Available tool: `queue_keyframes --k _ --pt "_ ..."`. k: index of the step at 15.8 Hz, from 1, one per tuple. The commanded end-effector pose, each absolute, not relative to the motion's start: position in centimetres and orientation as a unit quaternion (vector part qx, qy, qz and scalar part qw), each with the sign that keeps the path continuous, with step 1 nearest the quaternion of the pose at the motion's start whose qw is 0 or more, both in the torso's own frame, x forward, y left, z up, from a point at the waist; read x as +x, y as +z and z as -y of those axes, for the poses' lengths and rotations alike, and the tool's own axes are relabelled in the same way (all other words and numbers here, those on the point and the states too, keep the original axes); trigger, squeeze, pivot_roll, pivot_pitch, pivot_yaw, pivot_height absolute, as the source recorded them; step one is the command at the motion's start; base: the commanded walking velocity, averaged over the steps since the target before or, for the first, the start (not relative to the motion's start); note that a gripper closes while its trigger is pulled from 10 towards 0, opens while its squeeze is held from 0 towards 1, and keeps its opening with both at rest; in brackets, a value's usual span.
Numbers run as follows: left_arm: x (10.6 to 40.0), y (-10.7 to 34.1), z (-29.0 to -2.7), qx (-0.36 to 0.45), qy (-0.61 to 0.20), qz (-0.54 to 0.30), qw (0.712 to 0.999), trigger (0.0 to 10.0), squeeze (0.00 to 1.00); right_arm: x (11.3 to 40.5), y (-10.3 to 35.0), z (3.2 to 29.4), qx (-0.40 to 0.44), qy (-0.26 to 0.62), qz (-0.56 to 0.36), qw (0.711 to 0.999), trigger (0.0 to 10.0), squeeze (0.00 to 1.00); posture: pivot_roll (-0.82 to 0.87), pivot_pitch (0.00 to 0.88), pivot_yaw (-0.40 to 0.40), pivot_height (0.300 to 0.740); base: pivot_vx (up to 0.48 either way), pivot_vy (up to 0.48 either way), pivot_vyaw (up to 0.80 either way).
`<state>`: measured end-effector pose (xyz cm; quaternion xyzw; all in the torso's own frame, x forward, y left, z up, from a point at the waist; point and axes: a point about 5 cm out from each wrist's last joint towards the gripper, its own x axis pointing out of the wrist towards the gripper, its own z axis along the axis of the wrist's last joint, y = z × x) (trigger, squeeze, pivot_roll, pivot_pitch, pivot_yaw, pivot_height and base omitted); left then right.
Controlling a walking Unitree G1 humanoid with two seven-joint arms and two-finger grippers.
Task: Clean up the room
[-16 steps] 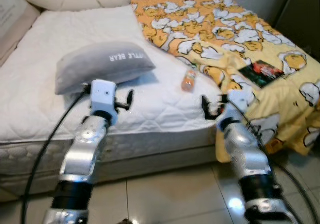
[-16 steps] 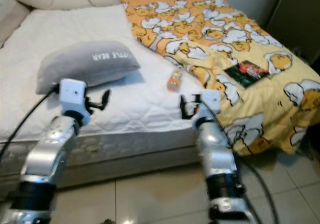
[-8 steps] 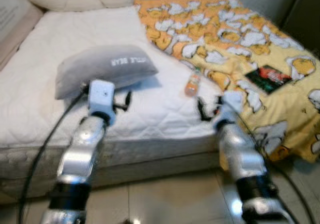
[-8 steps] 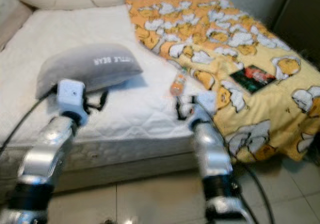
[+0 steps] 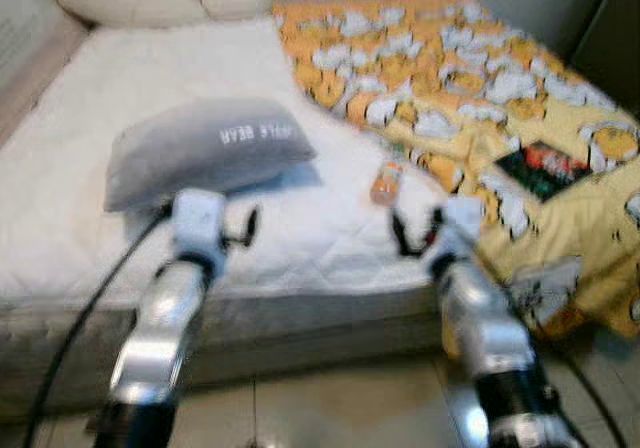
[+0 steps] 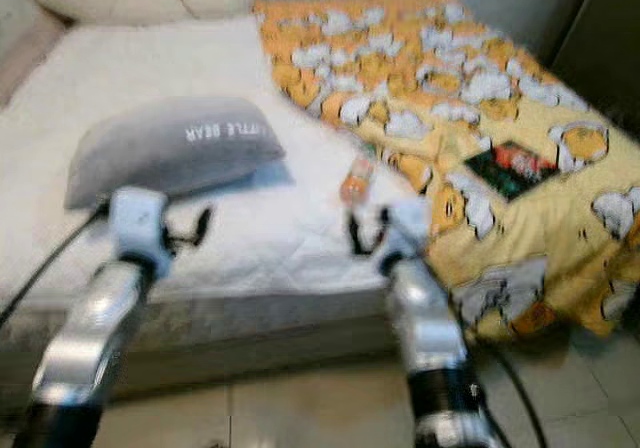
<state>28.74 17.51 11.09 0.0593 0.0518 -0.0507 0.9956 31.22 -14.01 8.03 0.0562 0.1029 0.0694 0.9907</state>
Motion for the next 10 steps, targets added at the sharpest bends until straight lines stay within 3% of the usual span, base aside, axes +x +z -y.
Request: queue_keyframes --k 1,6,10 --pt "28.6 11.6 -17.1 0.054 -0.061 -0.032 0.996 10.0 0.00 31.1 8.5 15.5 0.054 0.049 -0.090 0.993 10.0 0.00 -0.07 0.000 0.026 0.740 0.289 0.000 0.00" --pt "25.8 10.6 -18.5 0.076 -0.059 -0.042 0.994 10.0 0.00 28.6 8.0 15.8 0.044 0.058 -0.074 0.995 10.0 0.00 -0.07 0.000 0.021 0.740 0.283 0.000 0.00" --pt "22.2 11.0 -19.2 0.081 -0.049 -0.044 0.995 10.0 0.00 24.4 7.4 17.4 0.051 0.043 -0.081 0.994 10.0 0.00 0.00 0.000 -0.034 0.740 0.272 0.000 0.00"
